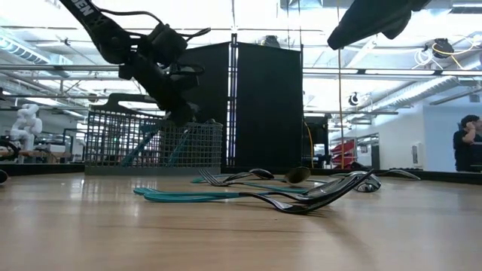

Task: Sort silverware
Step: Put the blue fork in the silverware rack

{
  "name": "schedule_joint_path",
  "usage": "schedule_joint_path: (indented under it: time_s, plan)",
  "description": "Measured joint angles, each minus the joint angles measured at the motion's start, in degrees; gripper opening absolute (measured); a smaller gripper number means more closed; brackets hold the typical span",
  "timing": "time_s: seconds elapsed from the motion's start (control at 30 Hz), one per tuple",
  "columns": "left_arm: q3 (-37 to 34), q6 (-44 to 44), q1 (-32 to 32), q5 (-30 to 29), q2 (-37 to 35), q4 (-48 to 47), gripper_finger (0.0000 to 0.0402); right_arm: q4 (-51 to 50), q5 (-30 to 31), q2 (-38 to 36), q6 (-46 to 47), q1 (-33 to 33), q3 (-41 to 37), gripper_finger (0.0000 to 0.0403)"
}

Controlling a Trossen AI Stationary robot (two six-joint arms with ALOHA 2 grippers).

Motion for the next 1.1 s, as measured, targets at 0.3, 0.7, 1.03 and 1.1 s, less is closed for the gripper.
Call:
schedule_joint_path:
  time_s: [0.3, 0.7, 1.03, 1.1]
  plan:
    - [0.0, -1.1, 0.1, 0.7, 0.2, -1.0, 0.0009, 0.1, 0.0, 0.0, 0.0, 0.0, 0.0, 0.0]
    - [-1.0, -1.9, -2.2, 0.2, -8.2, -2.4, 0.0002, 0.2, -0.2, 0.0, 0.0, 0.0, 0.0, 0.0]
    - [-0.9, 4.9, -2.2, -3.5, -13.8, -9.3, 0.0, 0.6, -0.3, 0.0, 0.0, 0.0, 0.0, 0.0]
    - [-0.9, 4.8, -2.2, -3.6, -13.7, -11.1, 0.0, 0.8, -0.3, 0.0, 0.0, 0.0, 0.0, 0.0]
